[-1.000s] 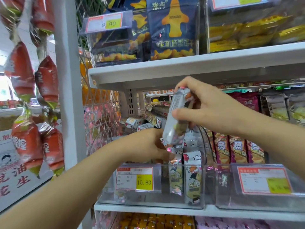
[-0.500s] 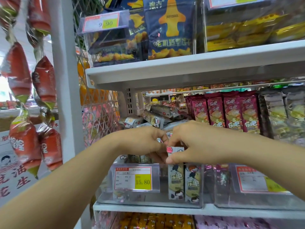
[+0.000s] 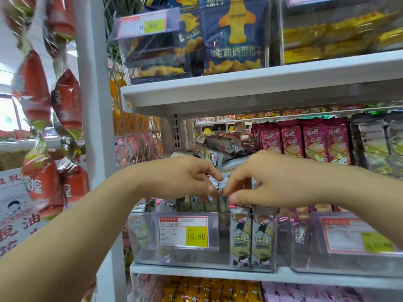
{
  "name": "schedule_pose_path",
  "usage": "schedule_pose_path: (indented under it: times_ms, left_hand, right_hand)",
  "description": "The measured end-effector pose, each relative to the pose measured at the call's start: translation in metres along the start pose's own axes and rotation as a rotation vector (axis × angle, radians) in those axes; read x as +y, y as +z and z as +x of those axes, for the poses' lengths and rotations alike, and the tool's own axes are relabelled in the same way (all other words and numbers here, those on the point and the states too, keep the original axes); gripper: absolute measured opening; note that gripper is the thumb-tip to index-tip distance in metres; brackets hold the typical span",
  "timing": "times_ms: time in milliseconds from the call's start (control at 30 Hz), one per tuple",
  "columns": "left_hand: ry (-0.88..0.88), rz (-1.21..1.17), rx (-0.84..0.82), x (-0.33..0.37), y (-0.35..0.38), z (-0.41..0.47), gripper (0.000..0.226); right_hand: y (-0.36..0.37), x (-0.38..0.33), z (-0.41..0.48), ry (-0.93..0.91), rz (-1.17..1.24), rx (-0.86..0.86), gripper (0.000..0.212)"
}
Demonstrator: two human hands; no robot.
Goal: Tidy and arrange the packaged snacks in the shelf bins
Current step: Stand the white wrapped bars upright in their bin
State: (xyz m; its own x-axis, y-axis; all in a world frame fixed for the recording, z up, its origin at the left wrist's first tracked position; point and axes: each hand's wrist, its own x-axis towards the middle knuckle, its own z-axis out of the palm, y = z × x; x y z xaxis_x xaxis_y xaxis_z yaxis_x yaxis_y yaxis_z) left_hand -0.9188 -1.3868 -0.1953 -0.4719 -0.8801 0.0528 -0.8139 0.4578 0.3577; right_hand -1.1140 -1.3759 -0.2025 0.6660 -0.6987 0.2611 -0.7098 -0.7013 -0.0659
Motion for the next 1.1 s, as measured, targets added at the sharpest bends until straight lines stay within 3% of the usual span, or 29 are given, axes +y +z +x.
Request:
schedule_pose_path:
  times_ms: [167, 400, 500, 600, 667, 833, 1000, 1100]
  left_hand:
    - [-0.004, -0.077, 0.224, -0.024, -0.008, -0.027, 0.021]
    - [-0.041, 0.012, 0.402, -0.049, -0.02, -0.073, 0.01]
    - [-0.079, 0.064, 0.392, -0.056, -0.016, -0.084, 0.011]
    - [-0.115, 0.153, 0.334, -0.059, -0.008, -0.089, 0.012]
    - [-0.12, 0.174, 0.31, -0.061, -0.004, -0.089, 0.014]
    - [-0.115, 0.148, 0.293, -0.061, 0.0, -0.091, 0.018]
    - [-0.149, 0.173, 0.198, -0.066, 0.008, -0.084, 0.03]
    - [-0.171, 0.156, 0.165, -0.066, 0.007, -0.084, 0.043]
  right_hand:
    - [-0.005, -0.01, 0.01, -0.052, 0.045, 0.117, 0.017]
    - [0.008, -0.034, 0.047, -0.111, 0.005, 0.072, 0.015]
    - [0.014, -0.035, 0.062, -0.081, -0.035, 0.053, 0.015]
    - [0.016, -0.026, 0.076, -0.018, -0.101, 0.154, 0.019]
    - [0.016, -0.021, 0.084, 0.033, -0.178, 0.206, 0.031]
    - [0.023, -0.018, 0.101, 0.067, -0.298, 0.109, 0.055]
    - [0.025, -0.01, 0.107, 0.042, -0.305, 0.136, 0.04]
    - [0.015, -0.008, 0.101, 0.012, -0.146, 0.265, 0.028]
